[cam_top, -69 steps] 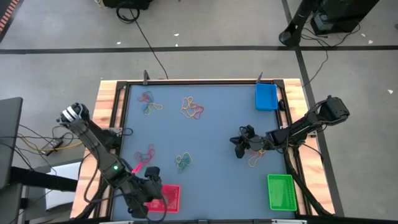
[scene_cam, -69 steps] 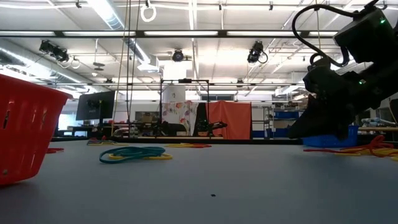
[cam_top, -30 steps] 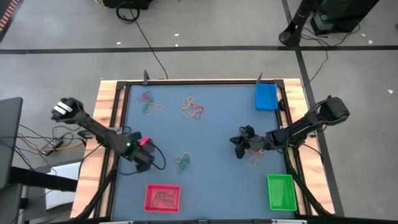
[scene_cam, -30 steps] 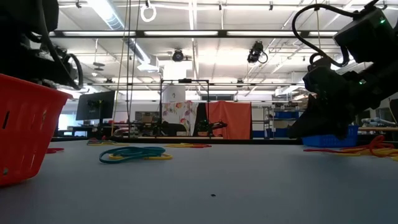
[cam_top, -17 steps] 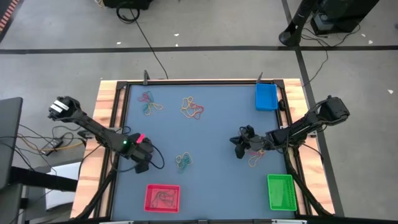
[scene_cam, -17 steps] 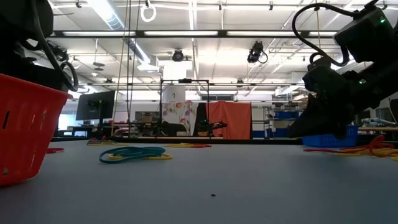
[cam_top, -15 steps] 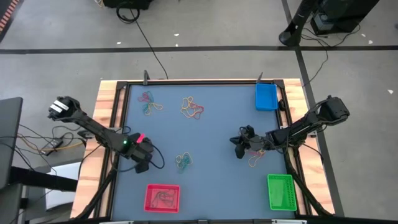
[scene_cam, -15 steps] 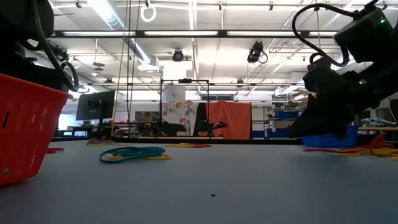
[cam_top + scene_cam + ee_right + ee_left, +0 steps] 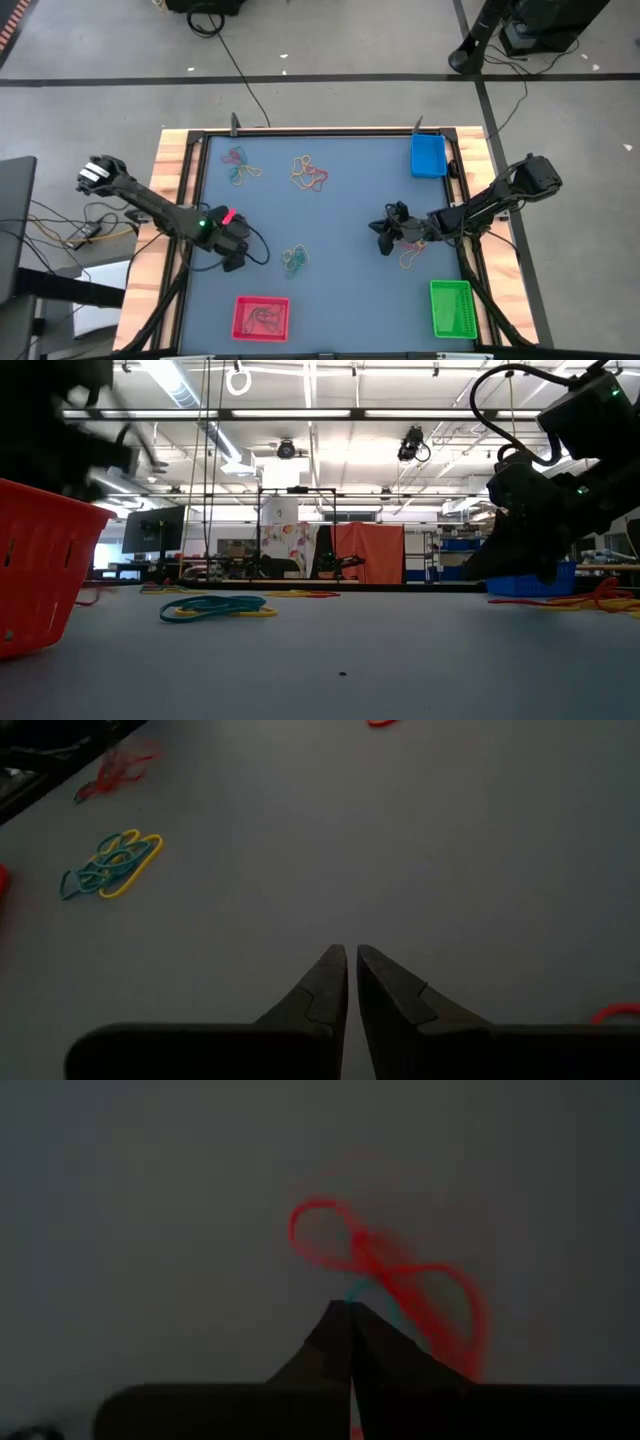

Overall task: Sort rubber bands into baskets
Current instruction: Put the blue rubber band into the red bin

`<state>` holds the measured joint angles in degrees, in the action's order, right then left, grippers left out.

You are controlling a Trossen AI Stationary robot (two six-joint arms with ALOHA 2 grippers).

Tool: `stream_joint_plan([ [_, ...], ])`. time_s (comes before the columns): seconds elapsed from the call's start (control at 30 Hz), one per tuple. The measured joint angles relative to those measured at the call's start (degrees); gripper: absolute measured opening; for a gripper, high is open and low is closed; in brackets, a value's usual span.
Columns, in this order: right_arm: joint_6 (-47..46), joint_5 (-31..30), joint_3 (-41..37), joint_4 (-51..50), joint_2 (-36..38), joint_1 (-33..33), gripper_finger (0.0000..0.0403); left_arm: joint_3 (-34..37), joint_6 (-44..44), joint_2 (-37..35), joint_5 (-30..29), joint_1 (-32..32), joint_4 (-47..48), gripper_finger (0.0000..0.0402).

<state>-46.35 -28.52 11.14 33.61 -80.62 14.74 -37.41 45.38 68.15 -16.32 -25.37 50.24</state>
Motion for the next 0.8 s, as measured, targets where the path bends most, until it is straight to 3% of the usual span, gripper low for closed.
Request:
stream_joint_plan([
  [0.23,0.00,0.03,0.00,-0.41,0.00,-0.26,0.0041,-11.59,-1.51,-1.36,-2.01,-1.94,6.46,0.0001],
  [0.4,-0.01,0.38,0.00,-0.38,0.00,-0.19,0.0041,-18.12,-3.78,-1.39,-4.30,-4.62,5.90,0.0001],
  [0.8,-0.09,1.31,0.00,-0.23,0.00,-0.19,0.0041,-20.44,-13.58,-0.15,-5.01,-13.75,-12.83,0.0001],
])
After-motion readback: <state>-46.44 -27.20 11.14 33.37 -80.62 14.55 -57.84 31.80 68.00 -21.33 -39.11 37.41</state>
